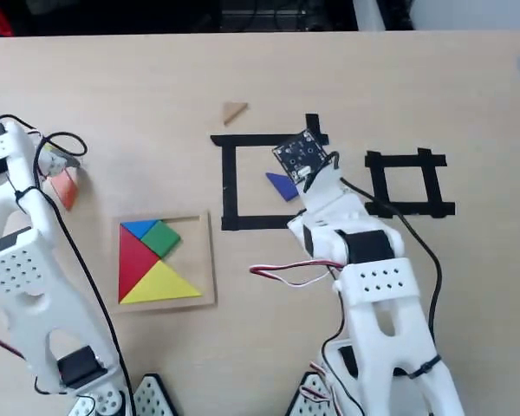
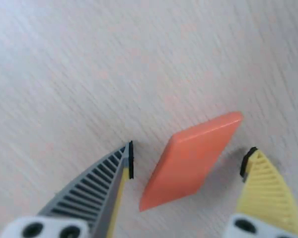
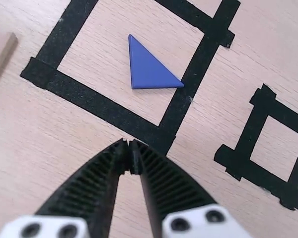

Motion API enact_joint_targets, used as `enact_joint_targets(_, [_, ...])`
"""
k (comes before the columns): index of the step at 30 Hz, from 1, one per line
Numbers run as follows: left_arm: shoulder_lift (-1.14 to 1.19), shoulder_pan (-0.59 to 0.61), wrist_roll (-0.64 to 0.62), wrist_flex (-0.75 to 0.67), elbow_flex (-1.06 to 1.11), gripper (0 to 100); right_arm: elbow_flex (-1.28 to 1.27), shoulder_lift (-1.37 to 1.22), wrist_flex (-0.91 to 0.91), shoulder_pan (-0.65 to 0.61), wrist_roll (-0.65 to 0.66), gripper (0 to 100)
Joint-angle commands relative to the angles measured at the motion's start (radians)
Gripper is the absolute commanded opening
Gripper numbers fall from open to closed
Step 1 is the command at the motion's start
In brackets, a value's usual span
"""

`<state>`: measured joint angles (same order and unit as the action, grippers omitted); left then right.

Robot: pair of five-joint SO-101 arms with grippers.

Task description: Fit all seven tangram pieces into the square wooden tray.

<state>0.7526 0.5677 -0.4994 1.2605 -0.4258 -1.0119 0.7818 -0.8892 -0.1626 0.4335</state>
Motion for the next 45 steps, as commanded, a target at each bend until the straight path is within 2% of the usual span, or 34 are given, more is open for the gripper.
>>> enact_joint_targets(1, [0.043,-0.028,0.066,0.115,-0.14,35,0.002,0.012,0.011,-0.011,0.002,1.1])
enact_joint_targets(7, [0.11,-0.022,0.0,0.137,-0.219,35,0.002,0.012,0.011,-0.011,0.002,1.1])
enact_joint_targets(12, [0.124,-0.022,0.049,0.137,-0.229,34,0.002,0.012,0.011,-0.009,0.002,1.1])
enact_joint_targets(18, [0.124,-0.015,0.163,0.137,-0.222,26,0.002,0.012,0.011,-0.009,0.002,1.1])
enact_joint_targets(25, [0.127,0.027,0.245,0.137,-0.22,25,0.001,0.012,0.011,-0.009,0.002,1.1])
enact_joint_targets(36, [0.127,0.022,0.252,0.146,-0.197,25,-0.008,0.016,0.011,-0.009,0.002,1.1])
enact_joint_targets(45, [0.127,0.021,0.252,0.141,-0.203,6,-0.008,0.016,0.011,-0.009,0.002,1.1])
